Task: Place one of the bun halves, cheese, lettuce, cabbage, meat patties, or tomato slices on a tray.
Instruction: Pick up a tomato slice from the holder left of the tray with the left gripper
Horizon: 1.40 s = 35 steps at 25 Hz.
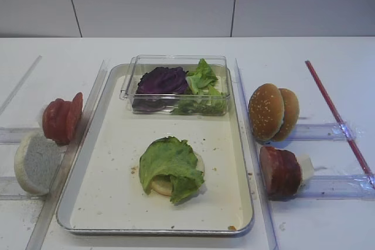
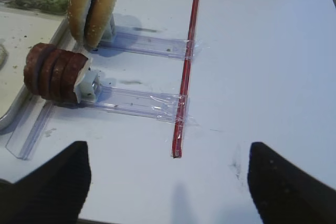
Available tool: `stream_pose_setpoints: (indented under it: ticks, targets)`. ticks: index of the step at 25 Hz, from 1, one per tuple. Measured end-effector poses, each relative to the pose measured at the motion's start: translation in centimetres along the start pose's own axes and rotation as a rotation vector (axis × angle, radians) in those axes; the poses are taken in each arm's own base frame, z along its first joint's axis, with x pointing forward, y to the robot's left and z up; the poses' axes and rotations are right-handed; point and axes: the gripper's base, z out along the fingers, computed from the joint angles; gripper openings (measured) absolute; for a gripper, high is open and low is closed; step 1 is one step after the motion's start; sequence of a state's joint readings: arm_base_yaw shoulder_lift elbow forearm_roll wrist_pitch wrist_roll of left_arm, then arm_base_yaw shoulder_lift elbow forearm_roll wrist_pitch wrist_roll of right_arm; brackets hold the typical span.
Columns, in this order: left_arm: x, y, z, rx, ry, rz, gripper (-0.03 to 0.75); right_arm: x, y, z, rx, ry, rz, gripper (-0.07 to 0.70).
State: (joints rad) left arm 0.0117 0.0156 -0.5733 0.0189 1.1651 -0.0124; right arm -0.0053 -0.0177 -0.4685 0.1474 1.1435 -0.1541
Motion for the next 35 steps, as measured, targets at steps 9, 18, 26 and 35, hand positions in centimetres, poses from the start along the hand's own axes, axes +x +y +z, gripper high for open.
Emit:
stream_pose_setpoints:
  ticks: [9,18,26,35]
  targets:
    - [-2.6,0.0,0.3,0.050,0.045,0.044,0.501,0.0,0.0,0.0,0.000,0.000,0.000,0.616]
    - [-5.5,-0.2,1.1,0.115,0.085,0.116,0.478,0.0,0.0,0.0,0.000,0.000,0.000,0.616]
    - [-9.3,-1.4,3.0,0.197,0.174,0.185,0.477,0.0,0.0,0.0,0.000,0.000,0.000,0.616]
    - [-13.3,-4.3,7.0,0.261,0.295,0.281,0.476,0.0,0.0,0.0,0.000,0.000,0.000,0.616]
